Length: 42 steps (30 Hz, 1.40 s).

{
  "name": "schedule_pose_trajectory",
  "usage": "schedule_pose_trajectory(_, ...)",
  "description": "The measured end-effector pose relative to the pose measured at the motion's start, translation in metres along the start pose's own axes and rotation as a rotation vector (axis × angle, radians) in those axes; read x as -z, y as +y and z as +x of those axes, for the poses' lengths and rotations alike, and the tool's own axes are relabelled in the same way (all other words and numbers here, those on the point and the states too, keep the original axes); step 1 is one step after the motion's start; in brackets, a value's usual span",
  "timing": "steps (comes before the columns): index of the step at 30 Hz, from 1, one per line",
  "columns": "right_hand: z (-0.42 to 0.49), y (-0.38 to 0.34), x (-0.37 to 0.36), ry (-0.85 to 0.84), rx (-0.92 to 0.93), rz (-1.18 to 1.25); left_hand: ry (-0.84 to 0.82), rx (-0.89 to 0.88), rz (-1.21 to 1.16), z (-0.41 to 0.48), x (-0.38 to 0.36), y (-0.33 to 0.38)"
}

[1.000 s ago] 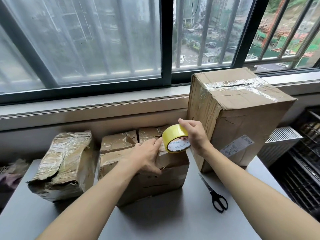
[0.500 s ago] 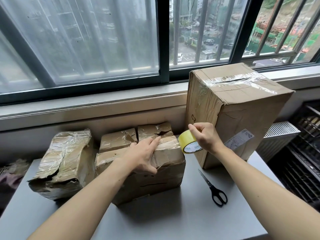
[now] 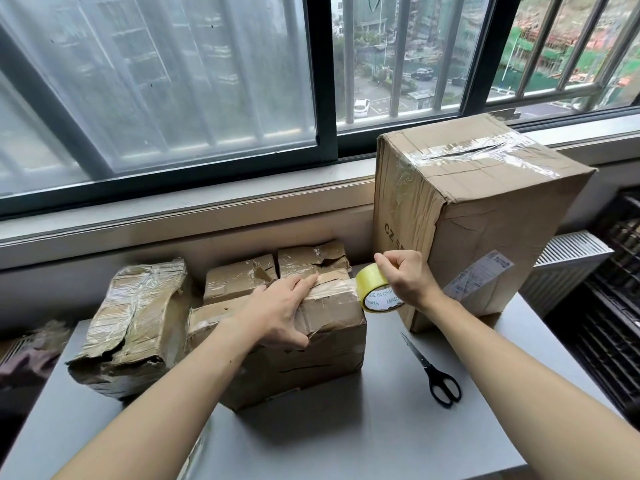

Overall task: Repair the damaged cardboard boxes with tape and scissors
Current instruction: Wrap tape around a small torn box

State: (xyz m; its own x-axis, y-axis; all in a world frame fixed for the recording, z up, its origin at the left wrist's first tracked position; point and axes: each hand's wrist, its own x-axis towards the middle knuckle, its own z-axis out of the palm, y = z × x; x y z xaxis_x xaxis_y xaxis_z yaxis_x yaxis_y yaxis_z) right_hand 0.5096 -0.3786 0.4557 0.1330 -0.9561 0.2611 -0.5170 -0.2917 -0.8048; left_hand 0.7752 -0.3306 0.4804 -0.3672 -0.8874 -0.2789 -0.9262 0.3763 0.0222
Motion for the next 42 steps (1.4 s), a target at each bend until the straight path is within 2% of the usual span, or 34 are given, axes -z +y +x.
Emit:
schedule_pose_trajectory(4,-0.002,0.003,-0.001,-0.001,-0.014,0.002,-0.022,0.002,0.012,0.001,0.001,0.001)
schedule_pose_trajectory(11,-0.004,0.008,-0.005,-0.019,-0.065,0.03,-0.166,-0.019,0.045,0.018,0.013,0.025)
schedule_pose_trajectory(17,-0.006,0.012,-0.006,-0.005,-0.076,0.086,-0.088,-0.014,0.039,0.042,0.015,0.064)
schedule_pose_trajectory(20,-0.005,0.013,-0.007,-0.033,-0.124,0.197,-0.067,-0.001,0.057,0.05,0.012,0.066)
schedule_pose_trajectory(25,-0.008,0.019,-0.013,-0.009,-0.379,0.637,-0.052,-0.012,0.07,0.053,0.01,0.061)
schedule_pose_trajectory(27,-0.006,0.018,-0.013,0.02,-0.37,0.613,-0.04,-0.025,0.061,0.053,0.009,0.061)
schedule_pose_trajectory(32,0.006,-0.001,-0.005,0.092,-0.158,0.4,0.019,-0.035,0.019,0.055,0.004,0.055)
schedule_pose_trajectory(36,-0.003,0.014,-0.016,0.145,-0.156,0.374,0.014,-0.039,0.061,0.051,0.005,0.054)
schedule_pose_trajectory(39,-0.012,0.031,-0.019,0.1,-0.119,0.157,-0.02,-0.034,0.099,0.047,0.003,0.048)
schedule_pose_trajectory(42,-0.018,0.035,-0.025,0.047,-0.125,0.067,-0.042,-0.045,0.11,0.048,0.0,0.043)
